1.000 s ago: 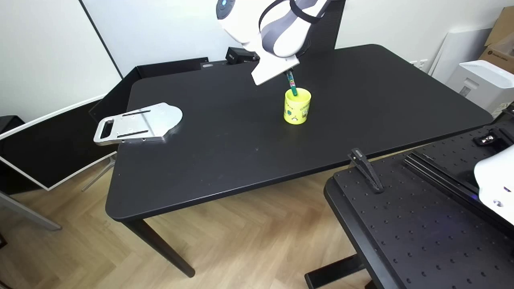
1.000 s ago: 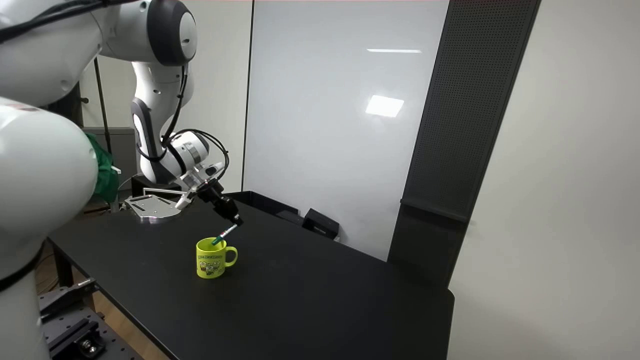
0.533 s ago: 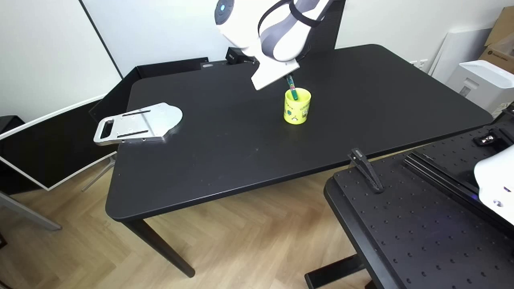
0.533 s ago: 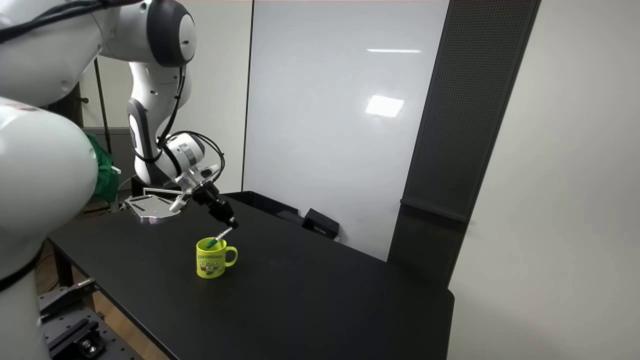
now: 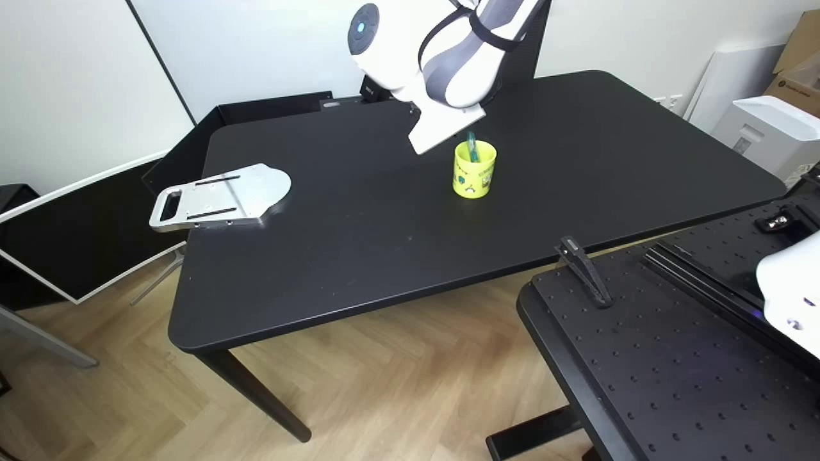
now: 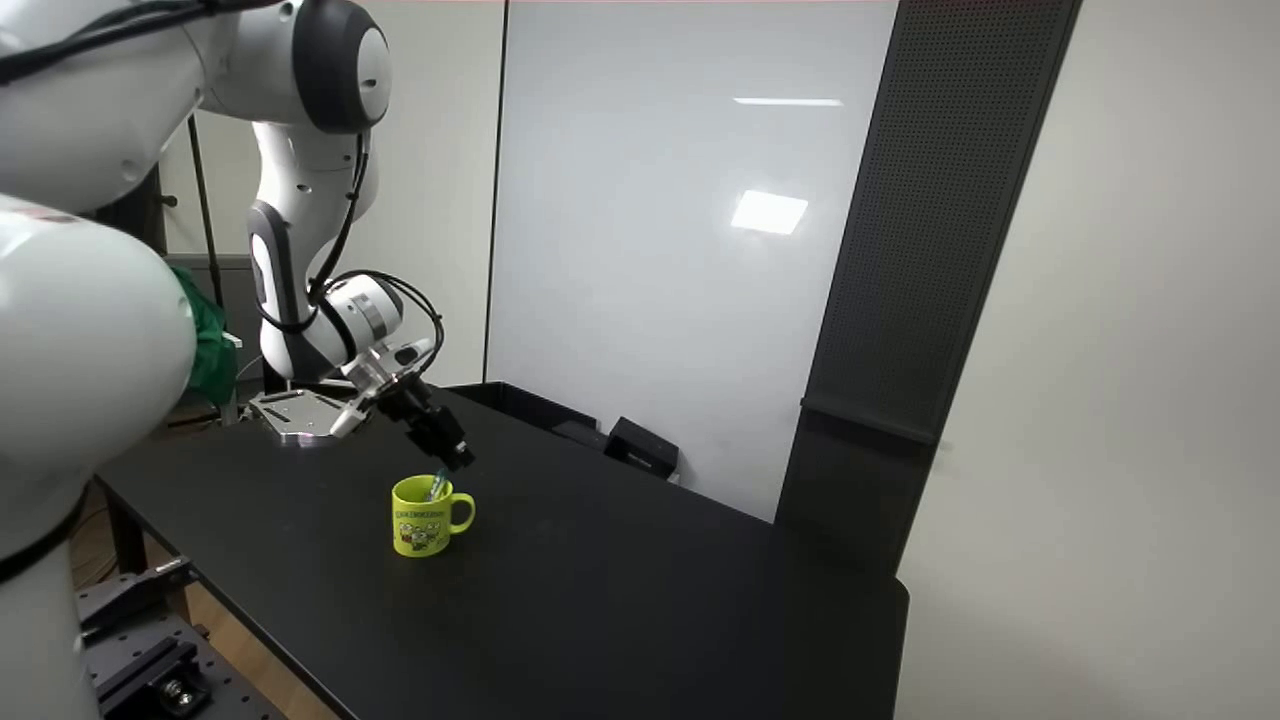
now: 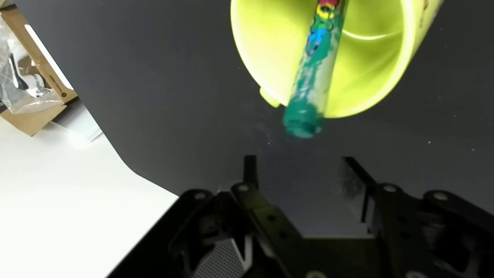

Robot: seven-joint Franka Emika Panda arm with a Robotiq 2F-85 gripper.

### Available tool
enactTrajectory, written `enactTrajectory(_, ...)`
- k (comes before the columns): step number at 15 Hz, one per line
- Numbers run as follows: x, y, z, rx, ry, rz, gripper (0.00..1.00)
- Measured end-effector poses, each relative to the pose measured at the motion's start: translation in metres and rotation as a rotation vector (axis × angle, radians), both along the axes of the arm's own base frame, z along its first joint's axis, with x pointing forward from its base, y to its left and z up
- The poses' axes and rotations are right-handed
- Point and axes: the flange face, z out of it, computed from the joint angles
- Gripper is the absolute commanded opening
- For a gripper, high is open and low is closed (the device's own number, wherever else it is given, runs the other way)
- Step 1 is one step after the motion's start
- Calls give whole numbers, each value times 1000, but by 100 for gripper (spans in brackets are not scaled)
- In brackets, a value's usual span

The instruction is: Put the green marker inside the yellow mug

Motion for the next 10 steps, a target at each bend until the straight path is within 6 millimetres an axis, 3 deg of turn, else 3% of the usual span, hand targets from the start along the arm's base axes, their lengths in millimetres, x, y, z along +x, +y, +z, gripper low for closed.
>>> enactTrajectory(3,-1,-4,-2,-12,1,11,100)
enactTrajectory(10,3,-19,7,-21,-12,25,100)
